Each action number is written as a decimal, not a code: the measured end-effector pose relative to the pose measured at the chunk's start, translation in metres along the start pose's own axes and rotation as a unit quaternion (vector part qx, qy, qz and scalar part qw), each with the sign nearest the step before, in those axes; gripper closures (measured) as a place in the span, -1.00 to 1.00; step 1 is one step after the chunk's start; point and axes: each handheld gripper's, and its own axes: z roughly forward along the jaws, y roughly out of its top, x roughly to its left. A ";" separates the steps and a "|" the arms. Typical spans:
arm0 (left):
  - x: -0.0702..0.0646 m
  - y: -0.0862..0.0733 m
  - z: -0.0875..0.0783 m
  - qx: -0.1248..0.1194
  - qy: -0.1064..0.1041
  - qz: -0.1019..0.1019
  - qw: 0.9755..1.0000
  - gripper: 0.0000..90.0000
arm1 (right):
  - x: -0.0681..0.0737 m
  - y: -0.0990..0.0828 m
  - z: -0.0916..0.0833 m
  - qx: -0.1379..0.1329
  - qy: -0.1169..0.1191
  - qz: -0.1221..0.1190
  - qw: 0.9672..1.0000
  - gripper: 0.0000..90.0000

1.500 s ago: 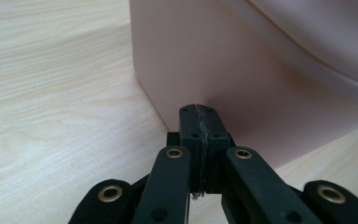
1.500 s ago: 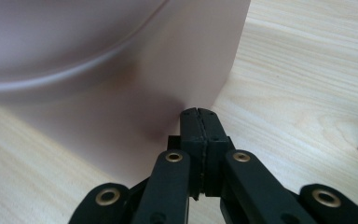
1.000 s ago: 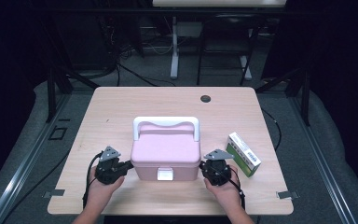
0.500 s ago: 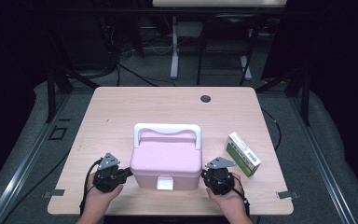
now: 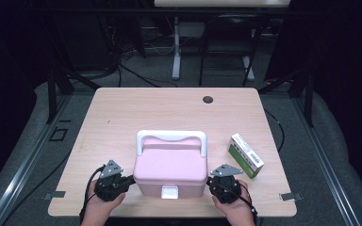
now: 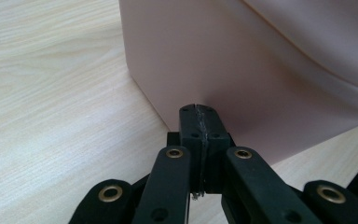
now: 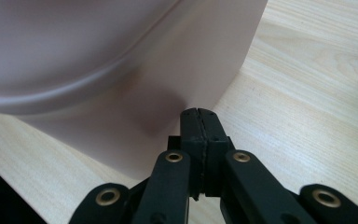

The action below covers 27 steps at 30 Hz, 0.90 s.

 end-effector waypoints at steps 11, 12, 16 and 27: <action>-0.007 -0.003 -0.002 0.002 -0.006 0.004 1.000 1.00 | 0.000 -0.006 -0.007 0.004 0.002 0.003 1.000 1.00; -0.007 -0.003 -0.002 0.003 -0.006 0.006 1.000 1.00 | 0.001 -0.005 -0.007 0.004 -0.001 0.002 1.000 1.00; -0.006 -0.003 -0.002 0.002 -0.007 0.005 1.000 1.00 | 0.001 -0.005 -0.007 0.004 0.000 0.003 1.000 1.00; -0.001 -0.001 -0.002 0.000 -0.013 0.001 1.000 0.91 | -0.006 -0.007 -0.004 -0.007 0.005 0.008 1.000 0.91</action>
